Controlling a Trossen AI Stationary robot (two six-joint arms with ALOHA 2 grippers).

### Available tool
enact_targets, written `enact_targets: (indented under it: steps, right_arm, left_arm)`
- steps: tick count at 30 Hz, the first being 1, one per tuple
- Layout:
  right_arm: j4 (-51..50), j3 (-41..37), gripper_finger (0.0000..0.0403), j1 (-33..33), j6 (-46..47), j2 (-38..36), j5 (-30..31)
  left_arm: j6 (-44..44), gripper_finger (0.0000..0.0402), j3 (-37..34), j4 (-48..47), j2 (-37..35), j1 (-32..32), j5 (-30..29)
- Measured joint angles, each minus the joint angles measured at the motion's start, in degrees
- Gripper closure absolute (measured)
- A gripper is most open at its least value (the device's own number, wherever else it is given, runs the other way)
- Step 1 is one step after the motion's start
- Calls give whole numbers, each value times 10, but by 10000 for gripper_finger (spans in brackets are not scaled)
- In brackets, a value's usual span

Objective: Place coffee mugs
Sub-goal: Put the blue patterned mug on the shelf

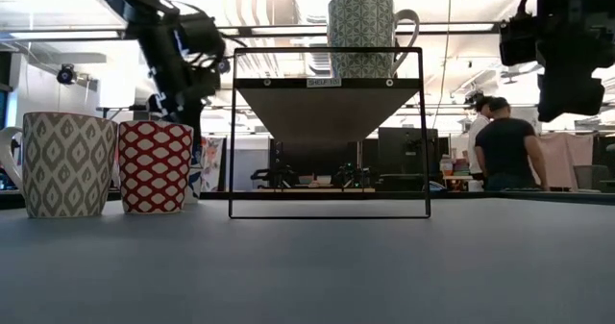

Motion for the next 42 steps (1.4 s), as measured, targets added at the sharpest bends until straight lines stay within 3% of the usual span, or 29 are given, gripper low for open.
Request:
enact_targets:
  steps: [12, 18, 25, 33, 42]
  right_arm:
    - [0, 0, 342, 0, -1, 0, 0]
    - [1, 0, 342, 0, -1, 0, 0]
    - [5, 0, 342, 0, -1, 0, 0]
    - [5, 0, 342, 0, -1, 0, 1]
    - [5, 0, 342, 0, -1, 0, 1]
  left_arm:
    - [-7, 334, 10, -19, 74, 11, -17]
    - [-9, 386, 14, -20, 88, 12, 11]
    - [-4, 393, 22, -43, 71, 13, 41]
    - [35, 393, 95, -105, 57, 13, 44]
    - [100, 393, 226, -154, 55, 3, 42]
